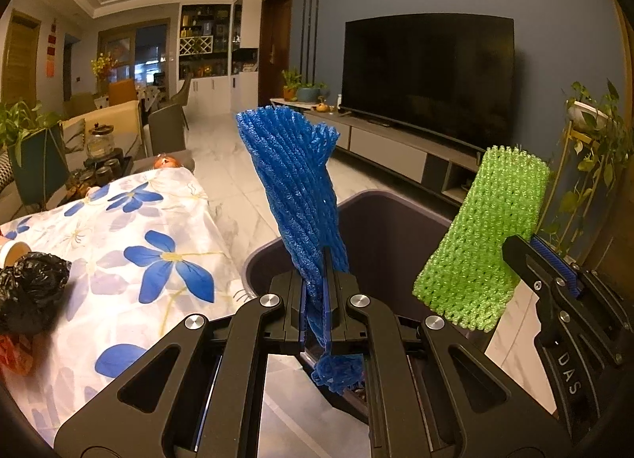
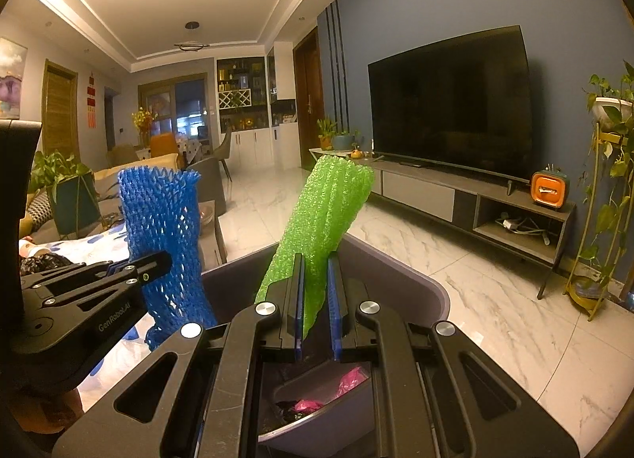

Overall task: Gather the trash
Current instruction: 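Carry both foam nets over the grey bin, then open both tools to drop the nets into the bin, then withdraw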

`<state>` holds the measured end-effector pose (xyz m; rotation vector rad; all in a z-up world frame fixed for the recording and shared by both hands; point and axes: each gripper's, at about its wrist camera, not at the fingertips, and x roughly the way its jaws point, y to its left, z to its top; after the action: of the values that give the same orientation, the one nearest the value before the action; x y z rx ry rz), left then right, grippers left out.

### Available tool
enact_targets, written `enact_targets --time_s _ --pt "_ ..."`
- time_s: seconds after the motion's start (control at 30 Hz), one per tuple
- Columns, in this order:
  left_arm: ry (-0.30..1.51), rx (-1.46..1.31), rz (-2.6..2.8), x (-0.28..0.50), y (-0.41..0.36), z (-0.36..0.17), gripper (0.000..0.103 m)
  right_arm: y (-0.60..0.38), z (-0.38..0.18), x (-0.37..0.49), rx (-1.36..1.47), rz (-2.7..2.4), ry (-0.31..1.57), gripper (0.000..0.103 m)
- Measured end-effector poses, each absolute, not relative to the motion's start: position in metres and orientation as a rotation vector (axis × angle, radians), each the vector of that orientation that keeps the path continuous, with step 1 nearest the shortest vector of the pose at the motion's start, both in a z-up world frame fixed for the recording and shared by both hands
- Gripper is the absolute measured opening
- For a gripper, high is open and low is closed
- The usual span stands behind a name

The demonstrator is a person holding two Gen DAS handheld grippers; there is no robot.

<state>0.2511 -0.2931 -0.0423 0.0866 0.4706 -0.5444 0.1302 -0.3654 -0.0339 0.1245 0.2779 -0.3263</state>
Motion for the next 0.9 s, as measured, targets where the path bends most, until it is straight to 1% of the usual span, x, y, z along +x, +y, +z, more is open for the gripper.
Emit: enact_targets --time_s 0.8,0.87,0.9 --pt "0.526 0.089 -0.560 0.262 -0.296 -0.048 0.007 -0.374 -0.035 0.138 0.132 -0.296 0.293 0.012" --pt "0.532 0.091 -0.566 0.262 -0.297 -0.048 0.008 -0.374 -0.035 0.138 0.132 -0.296 0.293 0.012" --pt "0.536 0.092 -0.571 0.262 -0.297 -0.049 0.010 -0.374 -0.035 0.138 0.132 -0.296 0.293 0.012"
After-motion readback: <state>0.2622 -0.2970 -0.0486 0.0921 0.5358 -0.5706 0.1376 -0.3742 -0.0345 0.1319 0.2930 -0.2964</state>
